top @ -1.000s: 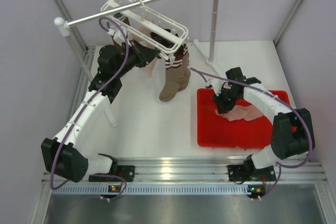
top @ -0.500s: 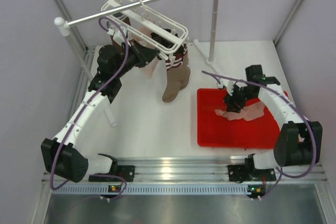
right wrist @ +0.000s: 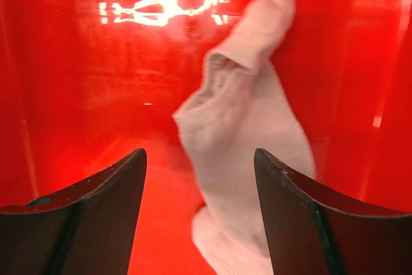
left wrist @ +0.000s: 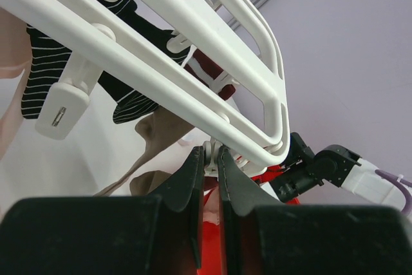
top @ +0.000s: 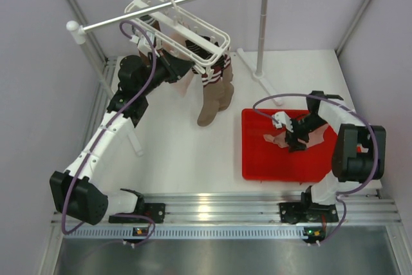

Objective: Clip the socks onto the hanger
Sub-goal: Pick up the sock from the bin.

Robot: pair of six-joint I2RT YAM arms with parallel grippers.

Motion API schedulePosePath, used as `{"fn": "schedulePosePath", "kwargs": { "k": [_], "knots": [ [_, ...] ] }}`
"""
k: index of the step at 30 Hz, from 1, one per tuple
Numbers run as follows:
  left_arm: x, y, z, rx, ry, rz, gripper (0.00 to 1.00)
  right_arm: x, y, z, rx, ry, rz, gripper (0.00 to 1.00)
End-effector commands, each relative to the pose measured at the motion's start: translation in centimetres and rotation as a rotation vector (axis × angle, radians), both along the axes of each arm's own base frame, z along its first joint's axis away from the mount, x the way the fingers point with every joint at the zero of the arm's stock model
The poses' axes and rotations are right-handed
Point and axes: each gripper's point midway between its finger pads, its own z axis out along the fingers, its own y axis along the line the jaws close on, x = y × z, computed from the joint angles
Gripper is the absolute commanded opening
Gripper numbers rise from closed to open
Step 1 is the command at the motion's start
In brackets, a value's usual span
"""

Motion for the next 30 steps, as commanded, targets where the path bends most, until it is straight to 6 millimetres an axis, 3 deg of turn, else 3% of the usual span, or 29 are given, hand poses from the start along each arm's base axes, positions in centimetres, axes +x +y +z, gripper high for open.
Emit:
{"fn": "schedulePosePath", "kwargs": {
  "k": [1,5,9,12,17,18,21,24,27,30],
  "knots": [
    [-0.6,0.3,0.6,-0.001,-0.017,-0.007,0.00,0.5,0.8,0.1,0.023,-0.044,0.045,0.68],
    [-0.6,0.3,0.5,-0.002,-0.015,-0.006,0.00,0.6,1.5,-0.4,0.011,-0.039,0.039,0.60],
    [-0.6,0.4,0.4,0.000,-0.017,-0.002,0.00,0.4,1.2,-0.8,-0.024,-0.049,0.034,0.14],
    [-0.7,0.3,0.2,-0.002,-0.013,-0.006,0.00,-0.2,1.1,-0.1,-0.029,-0.024,0.030,0.00],
    [-0.7,0.3,0.1,-0.006,-0.009,-0.010,0.00,-1.1,1.5,2.4,-0.004,-0.047,0.032,0.00],
    [-0.8,0.4,0.2,-0.006,-0.015,-0.009,0.00,-2.6,1.6,3.0,0.004,0.005,0.036,0.00],
    [-1.0,0.4,0.3,-0.006,-0.015,-0.010,0.00,-4.1,1.7,6.0,0.011,0.043,0.055,0.00],
    [-1.1,0.4,0.2,-0.009,-0.010,-0.013,0.00,-5.4,1.3,7.3,-0.007,0.081,0.094,0.00],
    [-1.0,0.3,-0.1,-0.010,-0.004,-0.015,0.00,-6.4,1.3,6.2,-0.093,0.133,0.178,0.00],
    [-1.0,0.4,-0.2,-0.004,-0.002,-0.012,0.00,-5.3,1.3,3.7,-0.159,0.228,0.232,0.00]
  ]
}}
